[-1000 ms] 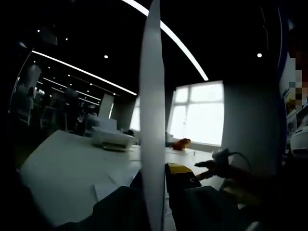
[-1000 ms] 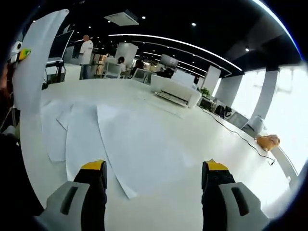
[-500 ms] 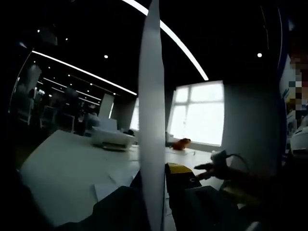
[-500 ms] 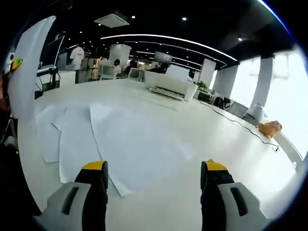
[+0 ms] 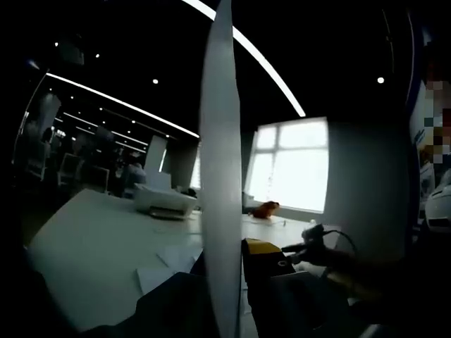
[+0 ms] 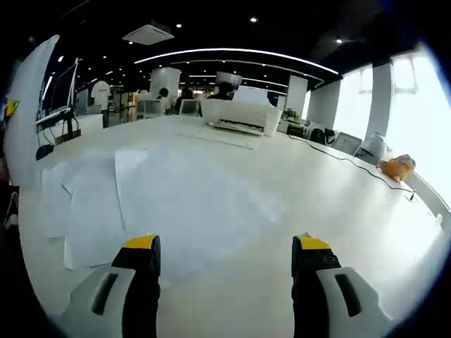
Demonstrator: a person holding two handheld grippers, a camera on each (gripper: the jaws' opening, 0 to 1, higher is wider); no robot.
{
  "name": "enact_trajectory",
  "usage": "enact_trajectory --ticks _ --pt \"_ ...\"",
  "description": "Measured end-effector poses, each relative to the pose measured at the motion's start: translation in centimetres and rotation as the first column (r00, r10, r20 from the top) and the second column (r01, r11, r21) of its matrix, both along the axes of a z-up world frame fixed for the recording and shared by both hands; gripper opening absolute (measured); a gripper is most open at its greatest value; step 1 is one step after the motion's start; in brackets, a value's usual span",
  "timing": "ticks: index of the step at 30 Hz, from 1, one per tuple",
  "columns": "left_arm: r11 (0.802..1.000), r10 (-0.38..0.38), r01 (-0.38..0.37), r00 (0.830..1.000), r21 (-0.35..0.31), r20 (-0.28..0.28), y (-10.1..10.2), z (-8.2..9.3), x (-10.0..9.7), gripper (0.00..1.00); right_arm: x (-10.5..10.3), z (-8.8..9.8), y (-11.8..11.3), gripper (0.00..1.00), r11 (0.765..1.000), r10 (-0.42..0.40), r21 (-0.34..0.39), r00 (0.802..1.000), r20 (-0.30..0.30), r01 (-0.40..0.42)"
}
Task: Organize the stack of printing papers by aligning and flattening the scattered papers on the table
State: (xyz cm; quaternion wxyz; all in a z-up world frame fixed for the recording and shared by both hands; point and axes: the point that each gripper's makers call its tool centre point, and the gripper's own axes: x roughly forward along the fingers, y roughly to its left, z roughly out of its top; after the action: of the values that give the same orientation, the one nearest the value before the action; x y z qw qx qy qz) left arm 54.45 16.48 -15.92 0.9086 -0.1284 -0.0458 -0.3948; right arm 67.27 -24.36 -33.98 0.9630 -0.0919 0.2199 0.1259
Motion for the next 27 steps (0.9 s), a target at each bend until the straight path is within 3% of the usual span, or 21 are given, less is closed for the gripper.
enact_trajectory --ticks 14,21,27 --pt "1.000 0.001 -0.001 1.000 -0.005 -0.005 0.1 0.0 0.0 0.06 1.7 -0.6 -0.1 0.69 1.000 -0.026 0.018 0.999 0.044 0.026" --pt "1.000 -0.001 0.001 1.000 -0.007 -0.007 0.1 -0.1 0.1 0.06 2.5 0.0 0.5 0.69 0.997 -0.030 0.069 0.995 0.097 0.024" --pt "1.000 -0.007 0.007 1.000 -0.008 -0.005 -0.1 0.0 -0.1 0.06 4.0 0.0 0.3 0.70 0.993 -0.044 0.109 0.994 0.100 0.033"
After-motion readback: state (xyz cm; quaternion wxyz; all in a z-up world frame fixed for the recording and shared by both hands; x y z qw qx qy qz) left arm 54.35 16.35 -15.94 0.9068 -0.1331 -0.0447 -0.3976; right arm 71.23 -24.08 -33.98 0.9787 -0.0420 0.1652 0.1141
